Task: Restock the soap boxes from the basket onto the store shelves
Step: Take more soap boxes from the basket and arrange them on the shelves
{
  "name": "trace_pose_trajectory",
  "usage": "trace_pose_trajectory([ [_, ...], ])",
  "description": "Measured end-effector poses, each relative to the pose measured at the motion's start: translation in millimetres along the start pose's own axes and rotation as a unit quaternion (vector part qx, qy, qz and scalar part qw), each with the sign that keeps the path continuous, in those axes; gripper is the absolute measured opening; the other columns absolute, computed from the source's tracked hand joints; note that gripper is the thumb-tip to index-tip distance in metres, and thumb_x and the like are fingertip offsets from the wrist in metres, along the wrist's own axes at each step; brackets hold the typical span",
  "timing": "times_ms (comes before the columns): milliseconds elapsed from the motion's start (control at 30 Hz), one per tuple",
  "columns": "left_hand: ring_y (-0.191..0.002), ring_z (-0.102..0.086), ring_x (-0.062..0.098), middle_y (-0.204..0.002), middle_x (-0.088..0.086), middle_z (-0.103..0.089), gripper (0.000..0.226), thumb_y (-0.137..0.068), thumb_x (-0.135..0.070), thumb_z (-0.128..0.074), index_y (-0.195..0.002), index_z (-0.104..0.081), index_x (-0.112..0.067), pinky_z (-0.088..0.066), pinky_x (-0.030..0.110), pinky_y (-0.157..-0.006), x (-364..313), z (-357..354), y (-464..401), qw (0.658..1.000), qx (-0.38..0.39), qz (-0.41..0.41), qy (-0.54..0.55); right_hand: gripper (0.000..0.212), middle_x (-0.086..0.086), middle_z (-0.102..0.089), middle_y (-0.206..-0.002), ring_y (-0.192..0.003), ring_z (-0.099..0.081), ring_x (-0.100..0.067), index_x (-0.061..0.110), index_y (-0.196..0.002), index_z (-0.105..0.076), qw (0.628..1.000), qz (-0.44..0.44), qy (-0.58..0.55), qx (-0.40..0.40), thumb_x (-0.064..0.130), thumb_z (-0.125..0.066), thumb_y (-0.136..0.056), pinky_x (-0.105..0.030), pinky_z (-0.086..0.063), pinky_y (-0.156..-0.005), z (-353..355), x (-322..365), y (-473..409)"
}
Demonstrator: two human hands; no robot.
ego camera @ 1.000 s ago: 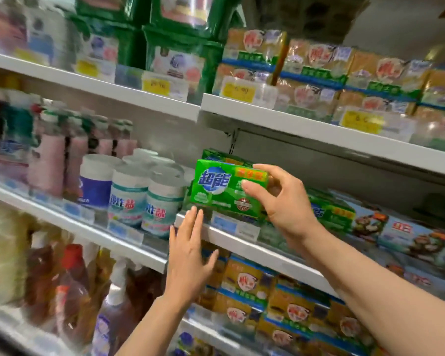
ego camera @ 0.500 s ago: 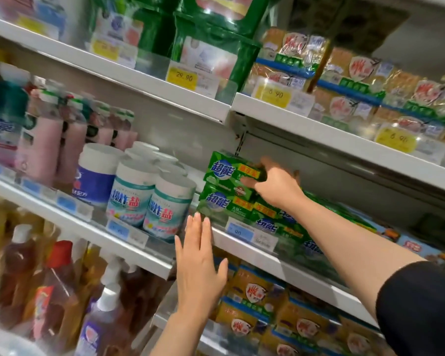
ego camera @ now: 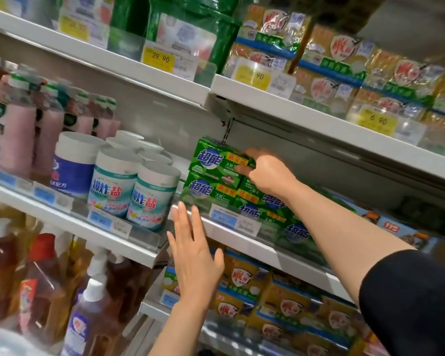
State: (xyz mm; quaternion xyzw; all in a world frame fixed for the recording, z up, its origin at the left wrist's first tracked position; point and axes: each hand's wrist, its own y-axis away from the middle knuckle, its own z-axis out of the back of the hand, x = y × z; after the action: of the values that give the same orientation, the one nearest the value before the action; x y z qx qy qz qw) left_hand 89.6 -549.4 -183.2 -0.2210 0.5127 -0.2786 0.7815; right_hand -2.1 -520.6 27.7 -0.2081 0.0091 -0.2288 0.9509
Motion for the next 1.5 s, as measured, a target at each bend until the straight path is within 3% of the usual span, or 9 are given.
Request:
trace_pose_trajectory([
  [233,-0.149,-0.006,0.034,-0.162,0.015,-0.002,0.104,-0.072,-0.023,-0.082,-0.154,-0.019,-0.011,-0.015,0.057,-0.114,-11.6,-3.9,9.6,1.000,0.018,-0.014,-0.016,0.065,0.001,-0.053,-0.093,-0.084,-0.050,-0.018,0.019,-0.138,-0.042,0.986,0.060,0.058,-0.143,0.054,-0.059,-0.087,-0.031,-0.043,-0.070,0.4,-25.3,54.4],
  [367,-0.149,-0.010,0.031,-0.162,0.011,-0.007,0.092,-0.079,-0.026,-0.077,-0.153,-0.024,-0.014,-0.012,0.053,-0.115,-36.3,-6.5,29.8,0.998,0.008,-0.056,0.025,0.075,-0.011,-0.054,-0.123,-0.111,-0.052,-0.029,0.014,-0.143,-0.038,0.975,0.100,0.103,-0.168,0.046,-0.068,-0.083,-0.042,-0.046,-0.091,2.5,-76.9,108.2],
  [500,-0.147,-0.019,0.031,-0.159,0.013,-0.020,0.074,-0.088,-0.034,-0.066,-0.150,-0.033,-0.011,-0.027,0.059,-0.113,-71.3,-13.0,63.9,0.993,0.003,-0.103,0.062,0.079,-0.012,-0.045,-0.143,-0.133,-0.041,-0.030,0.015,-0.146,-0.037,0.972,0.118,0.136,-0.148,0.042,-0.072,-0.081,-0.047,-0.029,-0.113,6.3,-137.6,176.2],
  [600,-0.147,-0.020,0.028,-0.159,0.011,-0.023,0.070,-0.091,-0.048,-0.048,-0.149,-0.034,-0.012,-0.029,0.056,-0.113,-113.7,-22.1,97.1,0.986,0.046,-0.141,0.081,0.077,-0.011,-0.045,-0.145,-0.134,-0.042,-0.029,0.017,-0.145,-0.040,0.978,0.080,0.142,-0.129,0.040,-0.074,-0.079,-0.047,-0.025,-0.114,13.5,-179.1,236.0],
  [767,-0.142,-0.031,0.025,-0.154,0.009,-0.035,0.068,-0.091,-0.051,-0.044,-0.148,-0.036,-0.013,-0.037,0.051,-0.110,-210.5,-40.7,162.6,0.946,0.149,-0.245,0.152,0.077,-0.012,-0.047,-0.143,-0.131,-0.045,-0.031,0.016,-0.143,-0.043,0.979,-0.025,0.155,-0.128,0.041,-0.076,-0.078,-0.049,-0.026,-0.111,44.0,-243.8,351.7],
  [1033,-0.139,-0.031,0.020,-0.153,0.006,-0.036,0.071,-0.094,-0.054,-0.047,-0.151,-0.022,-0.021,-0.028,0.032,-0.112,-380.7,-62.7,333.3,0.785,0.381,-0.397,0.285,0.063,-0.016,-0.054,-0.131,-0.118,-0.052,-0.035,0.018,-0.135,-0.042,0.940,-0.254,0.172,-0.149,0.054,-0.051,-0.084,-0.045,-0.044,-0.097,111.6,-323.1,600.3],
  [1233,-0.142,-0.023,0.017,-0.157,0.007,-0.018,0.082,-0.093,-0.042,-0.058,-0.154,-0.010,-0.013,-0.019,0.015,-0.109,-456.5,-58.2,463.0,0.633,0.534,-0.460,0.321,0.052,-0.011,-0.053,-0.131,-0.120,-0.049,-0.031,0.012,-0.128,-0.056,0.868,-0.449,0.188,-0.096,0.038,-0.068,-0.085,-0.041,-0.043,-0.098,122.2,-332.3,774.0],
  [1333,-0.144,-0.008,0.011,-0.159,0.005,-0.008,0.084,-0.093,-0.034,-0.060,-0.154,-0.007,-0.013,0.003,0.000,-0.104,-475.3,-54.3,520.1,0.550,0.590,-0.496,0.321,0.043,-0.012,-0.058,-0.126,-0.118,-0.052,-0.032,0.011,-0.119,-0.063,0.833,-0.517,0.187,-0.060,0.035,-0.070,-0.083,-0.040,-0.044,-0.099,117.3,-323.2,844.6],
  [1500,-0.146,-0.017,0.020,-0.160,-0.004,0.004,0.089,-0.091,-0.035,-0.065,-0.155,-0.005,-0.021,-0.026,0.034,-0.116,-492.8,-49.2,588.4,0.453,0.636,-0.565,0.268,0.038,-0.013,-0.063,-0.109,-0.100,-0.059,-0.033,0.009,-0.109,-0.066,0.795,-0.584,0.161,-0.027,0.029,-0.076,-0.078,-0.041,-0.052,-0.085,104.9,-306.9,936.1],
])
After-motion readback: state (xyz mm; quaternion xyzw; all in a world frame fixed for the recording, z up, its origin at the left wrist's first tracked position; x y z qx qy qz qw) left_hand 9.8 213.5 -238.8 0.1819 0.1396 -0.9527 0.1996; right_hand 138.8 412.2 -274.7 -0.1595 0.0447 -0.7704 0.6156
